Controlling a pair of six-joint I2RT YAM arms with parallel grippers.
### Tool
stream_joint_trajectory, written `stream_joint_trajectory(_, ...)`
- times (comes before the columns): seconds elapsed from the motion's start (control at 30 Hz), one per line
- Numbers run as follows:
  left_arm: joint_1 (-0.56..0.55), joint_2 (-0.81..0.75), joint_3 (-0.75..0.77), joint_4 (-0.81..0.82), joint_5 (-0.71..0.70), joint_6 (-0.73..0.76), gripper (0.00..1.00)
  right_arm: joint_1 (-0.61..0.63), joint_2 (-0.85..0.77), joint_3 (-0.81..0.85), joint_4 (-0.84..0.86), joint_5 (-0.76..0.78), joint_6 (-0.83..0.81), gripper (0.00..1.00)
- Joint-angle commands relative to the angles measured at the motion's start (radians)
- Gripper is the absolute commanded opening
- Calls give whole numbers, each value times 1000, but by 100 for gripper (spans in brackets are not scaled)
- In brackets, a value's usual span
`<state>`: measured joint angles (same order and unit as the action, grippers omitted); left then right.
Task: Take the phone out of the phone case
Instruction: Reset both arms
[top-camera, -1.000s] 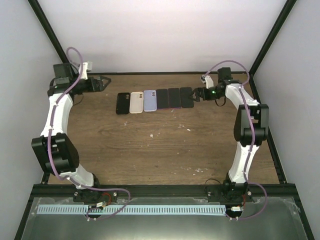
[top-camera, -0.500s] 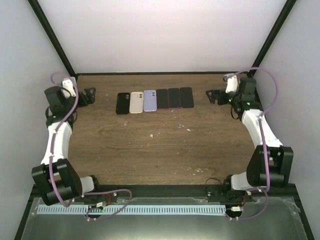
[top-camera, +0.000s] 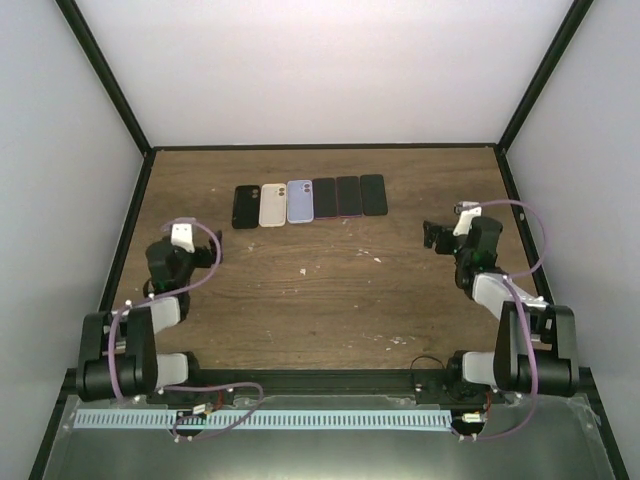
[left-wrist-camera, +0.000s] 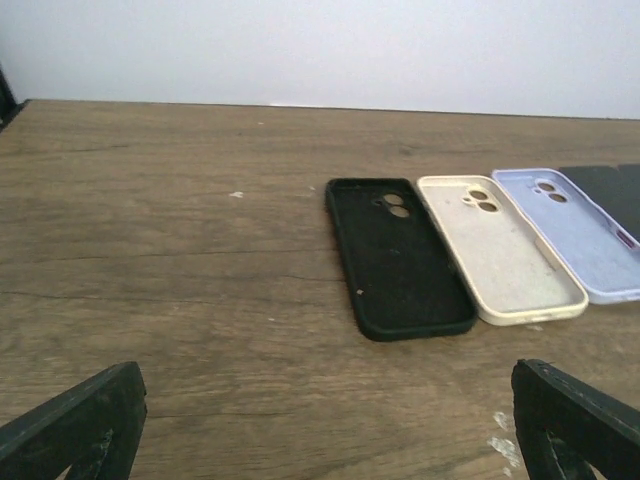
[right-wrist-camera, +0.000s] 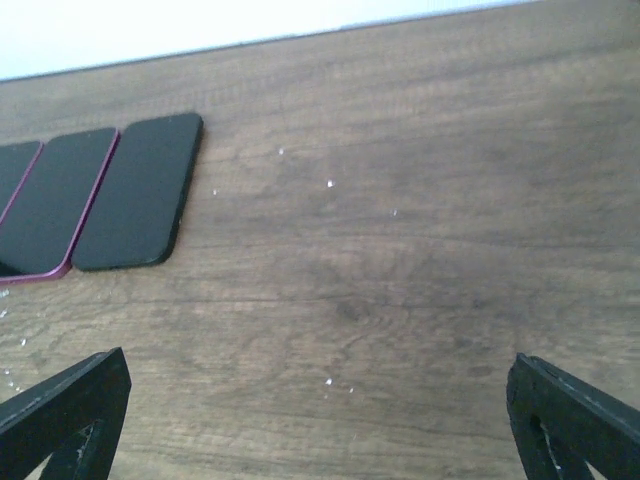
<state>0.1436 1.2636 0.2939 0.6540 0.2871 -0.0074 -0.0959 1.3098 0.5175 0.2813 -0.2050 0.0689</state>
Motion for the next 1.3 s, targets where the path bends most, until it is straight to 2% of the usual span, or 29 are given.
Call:
stream_joint_trajectory(0.0, -50, 97, -80, 457, -20, 27, 100, 9, -41, -108, 385, 35, -37, 100)
stream_joint_trajectory(0.07, -87, 133, -89, 500, -116, 28, 100, 21, -32, -143, 457, 14, -76, 100)
stream_joint_trajectory(0.17, -155, 249, -117, 665, -291, 49, 100, 50, -16, -175, 539, 33, -79, 100)
stream_joint_trajectory(0.23, -180, 322, -138, 804, -297, 80, 100, 80, -6, -198, 602, 61, -87, 100)
stream_joint_trajectory(0.33, -191, 291, -132, 733, -182, 134, 100, 122, 20, -253, 725, 55, -143, 100)
stream_joint_trajectory(0.47, -190, 303, -111, 716, -233, 109, 100, 133, 78, -340, 954, 18, -203, 100)
stream_joint_trajectory(0.57, -190, 296, -67, 624, -251, 106, 100, 133, 126, -348, 1005, 87, -177, 100)
stream_joint_trajectory(0.63, -182, 293, -21, 547, -289, 81, 100, 130, 191, -364, 1101, 90, -174, 100)
stream_joint_trajectory(0.67, -171, 294, -13, 531, -286, 69, 100, 130, 209, -361, 1116, 103, -172, 100)
stream_joint_trajectory(0.7, -167, 292, -10, 519, -282, 63, 100, 130, 196, -344, 1055, 117, -162, 100)
stream_joint_trajectory(0.83, -162, 292, -3, 506, -274, 58, 100, 107, 198, -310, 998, 75, -147, 100)
stream_joint_trajectory(1.03, -148, 291, 7, 483, -260, 43, 100, 77, 201, -294, 974, 13, -131, 100)
stream_joint_trajectory(1.27, -147, 290, 8, 480, -257, 42, 100, 68, 200, -291, 965, 10, -120, 100)
